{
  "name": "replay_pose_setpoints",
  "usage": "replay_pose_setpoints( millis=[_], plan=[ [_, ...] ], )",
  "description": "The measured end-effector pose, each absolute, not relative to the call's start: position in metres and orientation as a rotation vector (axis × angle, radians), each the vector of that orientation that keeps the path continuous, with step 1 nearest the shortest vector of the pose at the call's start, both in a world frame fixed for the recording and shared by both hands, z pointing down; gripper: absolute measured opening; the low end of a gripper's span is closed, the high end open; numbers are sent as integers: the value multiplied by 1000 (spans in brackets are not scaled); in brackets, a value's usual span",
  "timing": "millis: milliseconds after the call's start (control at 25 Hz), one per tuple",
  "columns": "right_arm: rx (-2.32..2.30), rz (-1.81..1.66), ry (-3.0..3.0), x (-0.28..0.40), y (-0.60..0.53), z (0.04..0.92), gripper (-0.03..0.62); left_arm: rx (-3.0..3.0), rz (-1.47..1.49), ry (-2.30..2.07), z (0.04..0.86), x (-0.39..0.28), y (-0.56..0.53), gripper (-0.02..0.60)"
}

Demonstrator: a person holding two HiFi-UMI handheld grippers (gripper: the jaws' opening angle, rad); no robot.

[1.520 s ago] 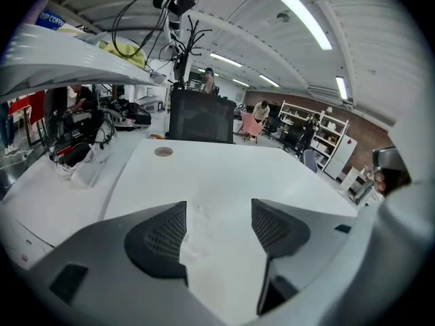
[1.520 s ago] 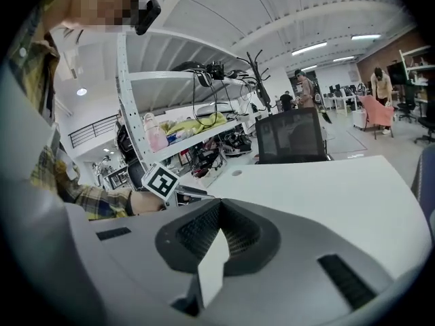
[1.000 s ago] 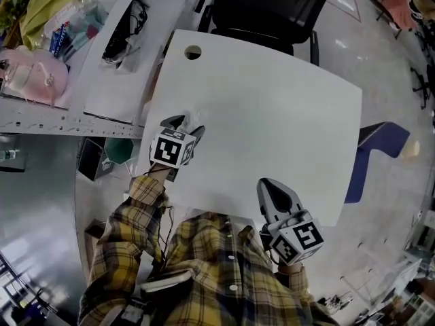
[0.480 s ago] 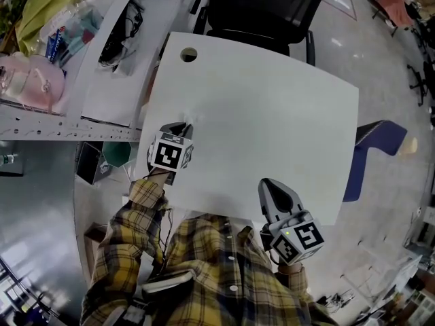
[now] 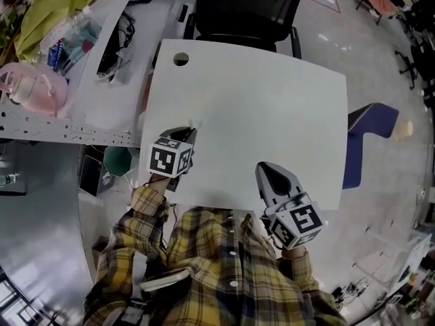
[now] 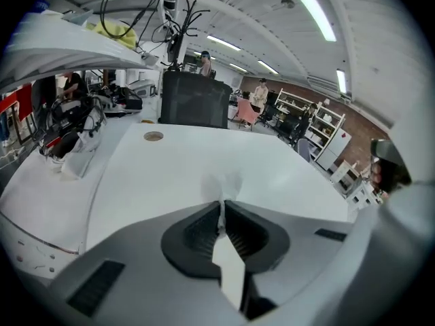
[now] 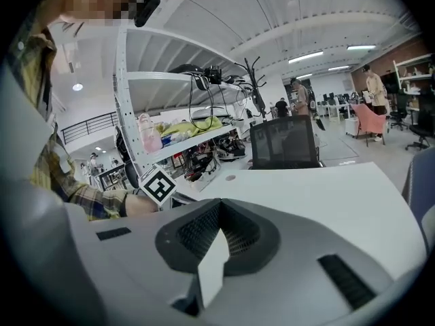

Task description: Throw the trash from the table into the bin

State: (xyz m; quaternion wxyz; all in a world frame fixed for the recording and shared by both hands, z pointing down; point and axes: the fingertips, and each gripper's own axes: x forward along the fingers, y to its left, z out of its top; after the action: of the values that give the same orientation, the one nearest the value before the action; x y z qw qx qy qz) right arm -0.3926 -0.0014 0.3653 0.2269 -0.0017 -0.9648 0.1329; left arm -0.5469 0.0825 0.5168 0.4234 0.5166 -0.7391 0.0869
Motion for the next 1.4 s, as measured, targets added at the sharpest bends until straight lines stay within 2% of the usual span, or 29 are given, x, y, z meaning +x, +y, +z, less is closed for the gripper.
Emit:
replay_pose_setpoints(
  millis=[360, 720, 920, 1400],
  plan=[
    [163, 406, -2727, -374, -8, 353, -2, 1585, 276, -1743, 455, -490, 52, 26],
    [415, 449, -2763, -276, -43, 341, -2, 1880, 335, -1621, 395, -375, -10, 26],
    [541, 456, -2757, -170, -70, 336, -2, 1967, 350, -1564, 383, -272, -40, 26],
    [959, 479, -2652, 171, -122, 352, -2, 2213, 402, -1253, 396, 69, -115, 26]
  ],
)
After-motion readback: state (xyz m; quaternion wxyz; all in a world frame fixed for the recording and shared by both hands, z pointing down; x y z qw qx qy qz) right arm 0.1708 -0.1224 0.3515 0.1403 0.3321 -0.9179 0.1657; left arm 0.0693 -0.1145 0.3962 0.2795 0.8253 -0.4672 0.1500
